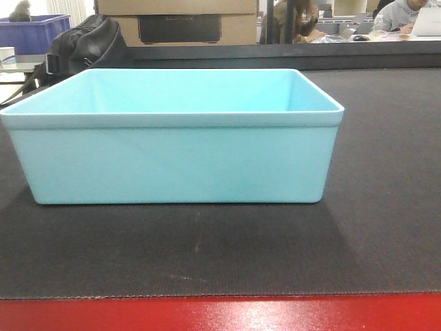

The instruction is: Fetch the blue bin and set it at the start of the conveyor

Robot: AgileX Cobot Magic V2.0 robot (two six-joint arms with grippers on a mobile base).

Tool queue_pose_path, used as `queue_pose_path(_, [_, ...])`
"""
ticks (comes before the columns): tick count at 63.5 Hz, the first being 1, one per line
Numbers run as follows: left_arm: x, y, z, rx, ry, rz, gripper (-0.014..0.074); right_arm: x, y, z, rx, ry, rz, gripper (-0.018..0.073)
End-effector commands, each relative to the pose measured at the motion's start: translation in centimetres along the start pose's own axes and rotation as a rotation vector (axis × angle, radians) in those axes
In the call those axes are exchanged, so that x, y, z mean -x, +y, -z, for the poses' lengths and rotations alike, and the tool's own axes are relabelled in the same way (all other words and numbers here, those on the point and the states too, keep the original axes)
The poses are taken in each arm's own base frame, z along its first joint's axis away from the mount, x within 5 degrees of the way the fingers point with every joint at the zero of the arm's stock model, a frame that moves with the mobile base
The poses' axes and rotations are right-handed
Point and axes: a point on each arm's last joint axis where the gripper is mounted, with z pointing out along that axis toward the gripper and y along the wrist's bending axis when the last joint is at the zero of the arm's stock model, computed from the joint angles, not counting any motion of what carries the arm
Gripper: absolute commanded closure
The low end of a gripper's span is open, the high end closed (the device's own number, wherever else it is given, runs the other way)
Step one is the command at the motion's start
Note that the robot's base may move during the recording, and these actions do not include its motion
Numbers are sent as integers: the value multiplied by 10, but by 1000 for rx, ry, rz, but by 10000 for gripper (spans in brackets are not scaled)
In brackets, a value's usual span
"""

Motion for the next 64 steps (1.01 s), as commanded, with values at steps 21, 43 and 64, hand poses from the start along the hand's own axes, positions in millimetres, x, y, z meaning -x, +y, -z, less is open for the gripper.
queue_pose_path(21, [-87,15,39,257,-76,-75,707,2,0,0,-3,-17,-8,725])
queue_pose_path(43, [-112,17,39,262,-68,-57,707,2,0,0,-3,-17,-8,725])
queue_pose_path(64, [-113,15,38,227,-60,-56,707,2,0,0,-3,-17,-8,725])
